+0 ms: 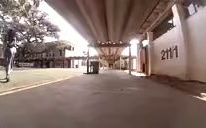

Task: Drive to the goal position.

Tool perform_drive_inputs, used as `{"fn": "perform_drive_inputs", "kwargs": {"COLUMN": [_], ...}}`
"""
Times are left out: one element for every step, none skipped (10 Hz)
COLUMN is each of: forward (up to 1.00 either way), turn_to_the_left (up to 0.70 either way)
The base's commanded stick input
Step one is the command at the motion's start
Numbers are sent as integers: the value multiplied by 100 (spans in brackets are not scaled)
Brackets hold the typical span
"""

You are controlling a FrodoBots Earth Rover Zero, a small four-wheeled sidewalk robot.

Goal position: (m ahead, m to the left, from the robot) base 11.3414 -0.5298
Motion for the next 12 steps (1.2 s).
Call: {"fn": "perform_drive_inputs", "kwargs": {"forward": [50, 50, 50, 50, 50, 50, 50, 50, 50, 50, 50, 50], "turn_to_the_left": [0, 0, 0, 0, 0, -50, -50, 0, 0, 0, 0, 0]}}
